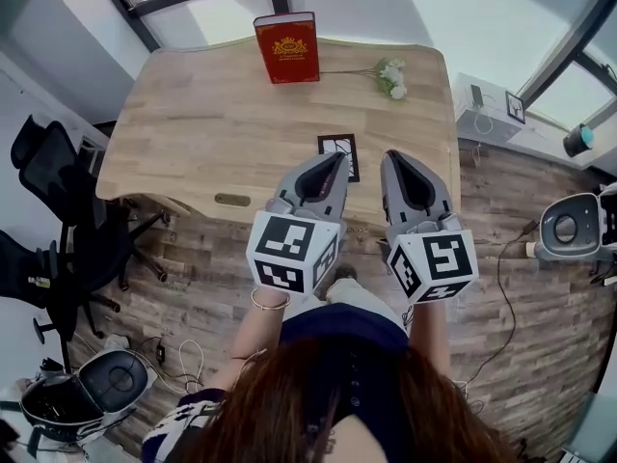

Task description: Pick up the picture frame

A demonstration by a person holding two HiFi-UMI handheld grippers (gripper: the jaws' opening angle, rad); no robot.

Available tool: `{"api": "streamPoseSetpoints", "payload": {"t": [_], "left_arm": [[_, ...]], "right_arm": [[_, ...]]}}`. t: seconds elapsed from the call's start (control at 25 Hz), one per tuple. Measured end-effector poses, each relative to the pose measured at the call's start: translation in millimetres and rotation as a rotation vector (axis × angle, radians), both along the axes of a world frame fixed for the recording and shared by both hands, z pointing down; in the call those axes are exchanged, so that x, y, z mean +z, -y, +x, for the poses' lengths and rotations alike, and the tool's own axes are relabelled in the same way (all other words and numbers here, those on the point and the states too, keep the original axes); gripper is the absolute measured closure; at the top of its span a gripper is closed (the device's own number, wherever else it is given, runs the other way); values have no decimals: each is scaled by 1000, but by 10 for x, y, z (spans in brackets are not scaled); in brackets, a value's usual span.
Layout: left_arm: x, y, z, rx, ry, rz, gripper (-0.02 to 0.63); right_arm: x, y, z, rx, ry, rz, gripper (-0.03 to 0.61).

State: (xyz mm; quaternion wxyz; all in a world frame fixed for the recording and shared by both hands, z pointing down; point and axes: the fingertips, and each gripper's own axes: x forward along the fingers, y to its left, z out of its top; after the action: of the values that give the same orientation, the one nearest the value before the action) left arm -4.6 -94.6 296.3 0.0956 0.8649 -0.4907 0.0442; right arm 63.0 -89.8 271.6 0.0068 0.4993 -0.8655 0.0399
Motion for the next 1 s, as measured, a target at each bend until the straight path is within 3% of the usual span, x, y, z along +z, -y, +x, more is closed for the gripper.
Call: {"api": "streamPoseSetpoints", "payload": {"t": [0.56,1.0], "left_arm": [[221,336,-103,-101,-1,-51,584],[565,527,-209,-97,0,-120,583]], "right_arm": [[273,414,28,-92,-42,-56,552],[586,671,-30,-103,-89,-116,551]]}}
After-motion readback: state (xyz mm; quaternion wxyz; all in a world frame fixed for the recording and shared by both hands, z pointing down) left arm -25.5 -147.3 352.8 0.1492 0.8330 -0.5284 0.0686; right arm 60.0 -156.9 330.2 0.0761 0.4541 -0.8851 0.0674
